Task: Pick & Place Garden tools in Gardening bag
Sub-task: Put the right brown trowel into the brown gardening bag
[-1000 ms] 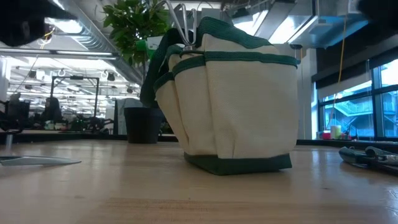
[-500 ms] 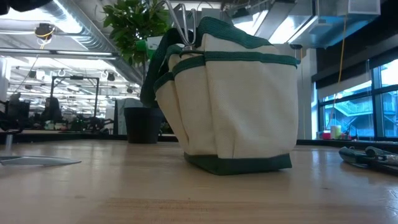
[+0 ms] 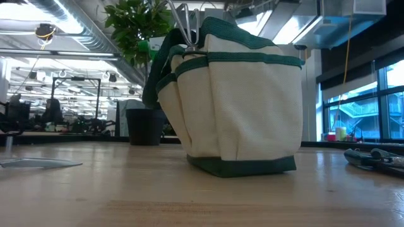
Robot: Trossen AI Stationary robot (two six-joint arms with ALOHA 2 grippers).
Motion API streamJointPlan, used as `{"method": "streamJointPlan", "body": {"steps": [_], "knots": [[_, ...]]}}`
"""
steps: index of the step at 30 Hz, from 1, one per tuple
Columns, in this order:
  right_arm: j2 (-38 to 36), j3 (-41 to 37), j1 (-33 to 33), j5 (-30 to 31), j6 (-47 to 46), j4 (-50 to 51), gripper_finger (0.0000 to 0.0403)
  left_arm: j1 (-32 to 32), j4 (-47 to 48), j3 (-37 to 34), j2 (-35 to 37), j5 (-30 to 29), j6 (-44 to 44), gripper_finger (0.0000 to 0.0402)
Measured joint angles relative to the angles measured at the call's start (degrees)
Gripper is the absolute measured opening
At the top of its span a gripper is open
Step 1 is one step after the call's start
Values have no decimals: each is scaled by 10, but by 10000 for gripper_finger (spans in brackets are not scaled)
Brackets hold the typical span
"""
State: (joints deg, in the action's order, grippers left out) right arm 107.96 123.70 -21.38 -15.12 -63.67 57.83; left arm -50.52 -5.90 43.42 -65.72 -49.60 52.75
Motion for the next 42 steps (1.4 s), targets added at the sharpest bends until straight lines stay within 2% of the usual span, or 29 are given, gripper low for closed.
{"method": "streamJointPlan", "body": {"steps": [4,10,16,20,23,29,33,37,39,42], "knots": [[0,21,8,60,35,-23,54,0,-36,0,-21,0,0,143],[1,71,20,194,190,-43,54,0,-76,0,-29,0,11,143],[-1,112,30,319,459,-74,54,0,-129,0,-18,13,48,143],[-4,110,31,376,640,-136,54,5,-167,0,-8,12,120,143],[-3,110,31,435,739,-169,54,19,-176,0,8,37,170,143],[2,109,32,597,917,-162,58,77,-180,0,42,132,256,143],[2,109,32,678,1052,-132,71,146,-170,0,52,205,332,143],[2,109,32,690,1156,-94,72,234,-138,0,51,356,412,143],[2,109,32,668,1180,-69,69,281,-120,0,51,428,437,143],[2,109,32,627,1206,-22,66,341,-99,0,52,504,450,143]]}}
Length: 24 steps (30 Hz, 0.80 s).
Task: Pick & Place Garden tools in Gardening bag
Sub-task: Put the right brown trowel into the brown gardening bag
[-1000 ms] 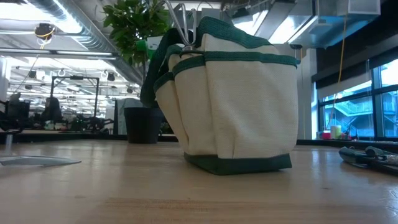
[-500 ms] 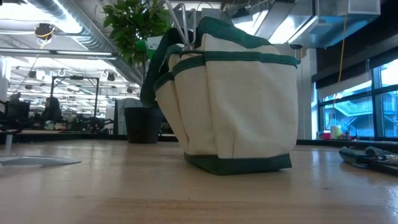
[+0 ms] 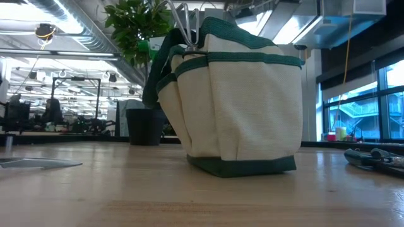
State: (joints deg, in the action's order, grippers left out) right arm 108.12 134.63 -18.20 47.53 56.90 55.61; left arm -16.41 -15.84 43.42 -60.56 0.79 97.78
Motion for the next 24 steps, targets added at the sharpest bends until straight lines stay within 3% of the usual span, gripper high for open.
{"method": "streamJointPlan", "body": {"steps": [8,13,18,24], "knots": [[0,0,-21,3,23,81,65,160,36,0,39,111,-8,143],[0,-7,-53,-33,24,78,64,233,26,0,58,166,-14,143],[1,-66,-82,-27,55,26,64,233,-23,0,53,231,-19,143],[1,-128,-93,-23,55,-21,64,212,-21,0,53,235,-21,143]]}}
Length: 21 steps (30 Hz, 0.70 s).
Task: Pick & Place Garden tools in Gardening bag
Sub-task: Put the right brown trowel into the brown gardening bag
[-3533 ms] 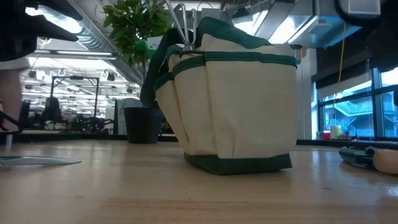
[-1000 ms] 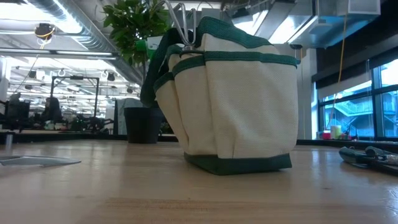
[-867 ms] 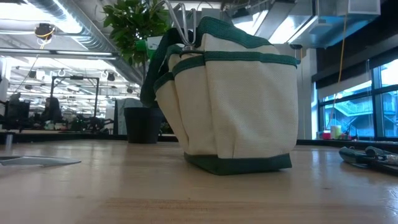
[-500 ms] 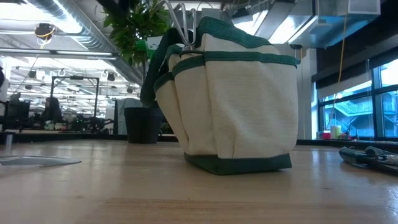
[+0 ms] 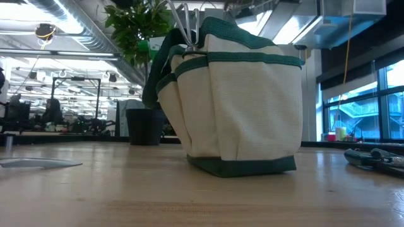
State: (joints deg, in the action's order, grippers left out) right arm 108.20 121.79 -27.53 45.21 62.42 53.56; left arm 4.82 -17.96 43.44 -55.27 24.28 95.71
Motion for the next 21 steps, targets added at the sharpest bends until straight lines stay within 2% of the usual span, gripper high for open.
{"method": "streamJointPlan", "body": {"steps": [9,17,21], "knots": [[-1,-18,6,-3,19,-88,64,-55,-19,0,-32,-19,-4,143],[-1,-18,21,-33,31,-92,64,-79,-171,0,-94,-36,17,143],[-1,-18,28,-34,41,-93,64,-87,-186,0,-114,-35,25,143]]}}
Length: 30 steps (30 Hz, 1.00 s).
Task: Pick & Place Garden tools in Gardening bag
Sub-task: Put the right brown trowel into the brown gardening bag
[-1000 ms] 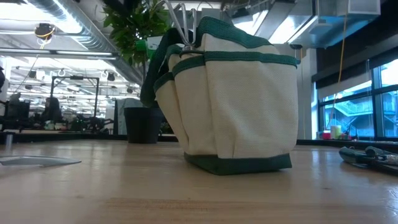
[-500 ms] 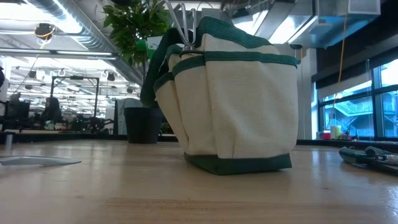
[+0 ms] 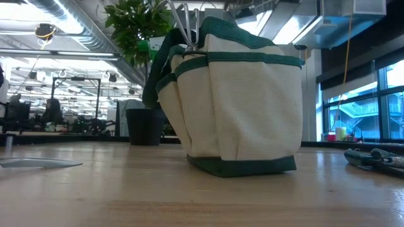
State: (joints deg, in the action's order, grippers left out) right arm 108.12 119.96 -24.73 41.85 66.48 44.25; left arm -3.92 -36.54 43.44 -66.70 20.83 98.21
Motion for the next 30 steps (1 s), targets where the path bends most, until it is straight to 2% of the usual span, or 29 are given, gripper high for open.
{"method": "streamJointPlan", "body": {"steps": [8,19,30], "knots": [[0,0,14,-5,-9,4,64,-10,-65,0,-27,5,11,143],[0,0,15,-5,-11,5,64,-7,-66,0,-27,6,-3,141],[0,0,15,-5,-10,2,64,0,-67,0,-27,11,-20,63]]}}
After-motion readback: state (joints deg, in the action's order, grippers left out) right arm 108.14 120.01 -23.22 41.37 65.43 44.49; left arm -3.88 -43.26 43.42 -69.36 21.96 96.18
